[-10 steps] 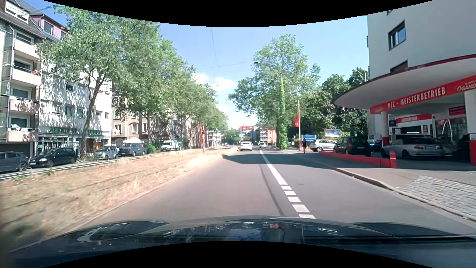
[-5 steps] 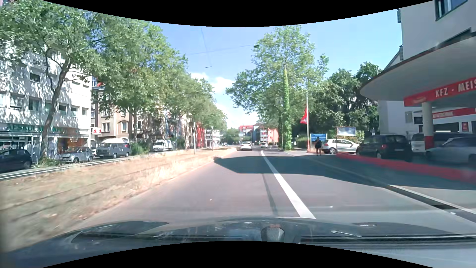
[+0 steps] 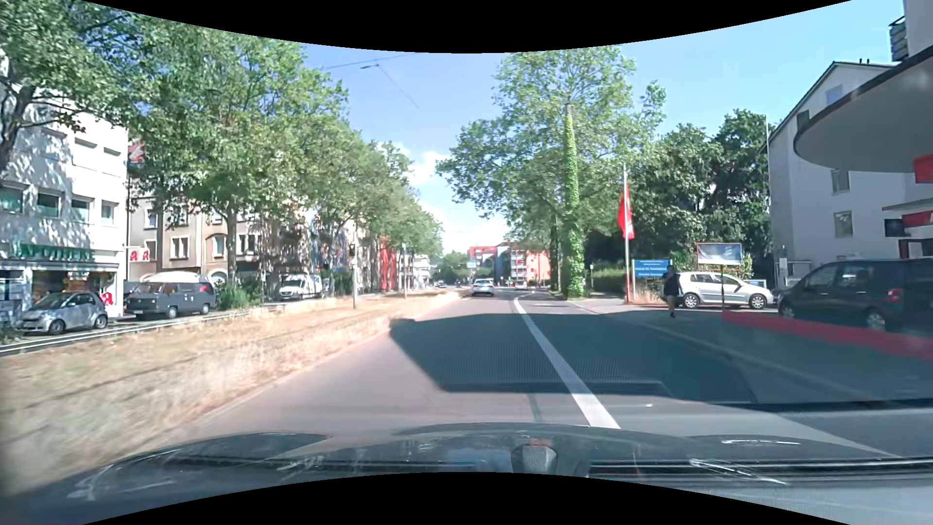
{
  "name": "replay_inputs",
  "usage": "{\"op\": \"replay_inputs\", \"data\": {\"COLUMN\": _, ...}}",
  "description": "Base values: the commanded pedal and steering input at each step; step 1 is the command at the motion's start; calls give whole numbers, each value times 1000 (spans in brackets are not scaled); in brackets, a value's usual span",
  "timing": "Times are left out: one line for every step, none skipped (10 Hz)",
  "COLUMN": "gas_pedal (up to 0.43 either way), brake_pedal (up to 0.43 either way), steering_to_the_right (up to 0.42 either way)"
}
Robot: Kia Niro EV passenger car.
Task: Follow the waypoints while adhering to traffic rules and regulations
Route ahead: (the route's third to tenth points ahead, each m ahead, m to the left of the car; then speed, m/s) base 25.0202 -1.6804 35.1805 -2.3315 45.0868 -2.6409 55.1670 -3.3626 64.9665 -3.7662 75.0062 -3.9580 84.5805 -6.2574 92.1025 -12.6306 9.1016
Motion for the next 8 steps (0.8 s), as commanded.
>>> {"op": "replay_inputs", "data": {"gas_pedal": 110, "brake_pedal": 0, "steering_to_the_right": -3}}
{"op": "replay_inputs", "data": {"gas_pedal": 110, "brake_pedal": 0, "steering_to_the_right": -3}}
{"op": "replay_inputs", "data": {"gas_pedal": 98, "brake_pedal": 0, "steering_to_the_right": -3}}
{"op": "replay_inputs", "data": {"gas_pedal": 79, "brake_pedal": 0, "steering_to_the_right": -3}}
{"op": "replay_inputs", "data": {"gas_pedal": 79, "brake_pedal": 0, "steering_to_the_right": -3}}
{"op": "replay_inputs", "data": {"gas_pedal": 67, "brake_pedal": 0, "steering_to_the_right": -3}}
{"op": "replay_inputs", "data": {"gas_pedal": 67, "brake_pedal": 0, "steering_to_the_right": -3}}
{"op": "replay_inputs", "data": {"gas_pedal": 67, "brake_pedal": 0, "steering_to_the_right": -3}}
